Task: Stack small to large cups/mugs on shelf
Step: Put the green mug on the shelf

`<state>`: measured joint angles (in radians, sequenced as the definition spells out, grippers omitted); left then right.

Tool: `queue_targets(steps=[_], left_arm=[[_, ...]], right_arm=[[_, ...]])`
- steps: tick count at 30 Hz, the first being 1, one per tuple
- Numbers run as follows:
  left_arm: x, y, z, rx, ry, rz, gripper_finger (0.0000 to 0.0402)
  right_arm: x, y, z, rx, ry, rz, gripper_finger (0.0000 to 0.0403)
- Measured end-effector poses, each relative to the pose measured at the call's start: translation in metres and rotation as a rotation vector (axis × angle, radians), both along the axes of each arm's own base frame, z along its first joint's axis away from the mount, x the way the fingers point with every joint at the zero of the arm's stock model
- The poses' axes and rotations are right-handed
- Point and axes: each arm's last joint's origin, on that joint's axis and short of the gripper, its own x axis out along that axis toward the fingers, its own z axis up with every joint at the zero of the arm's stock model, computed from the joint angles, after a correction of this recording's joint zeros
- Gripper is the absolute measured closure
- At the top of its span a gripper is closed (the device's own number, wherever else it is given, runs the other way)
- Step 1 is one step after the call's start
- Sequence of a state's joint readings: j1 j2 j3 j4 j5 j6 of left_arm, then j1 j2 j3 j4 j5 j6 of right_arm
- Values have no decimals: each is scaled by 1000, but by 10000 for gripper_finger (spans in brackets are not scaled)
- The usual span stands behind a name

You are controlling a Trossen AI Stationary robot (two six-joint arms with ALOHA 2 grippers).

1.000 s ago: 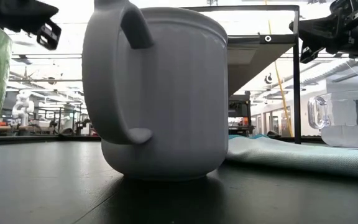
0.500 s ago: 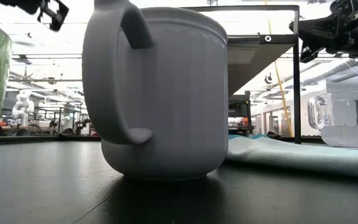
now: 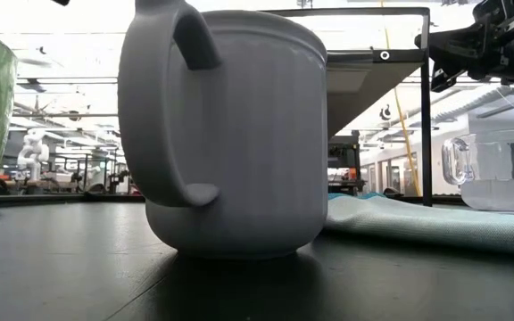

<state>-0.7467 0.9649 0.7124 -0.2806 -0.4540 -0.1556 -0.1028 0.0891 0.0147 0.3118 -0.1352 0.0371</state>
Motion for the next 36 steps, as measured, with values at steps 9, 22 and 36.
queue_targets(steps=[9,22,36], left_arm=[[19,-18,-1,-54,121,72,401],[56,-50,23,102,487,58,401],[87,-47,16,58,743,5,401]], right_arm=[[0,0,-1,-25,8,-6,403],[1,0,-7,-19,71,-6,403],[1,0,-8,-40,83,-11,403]])
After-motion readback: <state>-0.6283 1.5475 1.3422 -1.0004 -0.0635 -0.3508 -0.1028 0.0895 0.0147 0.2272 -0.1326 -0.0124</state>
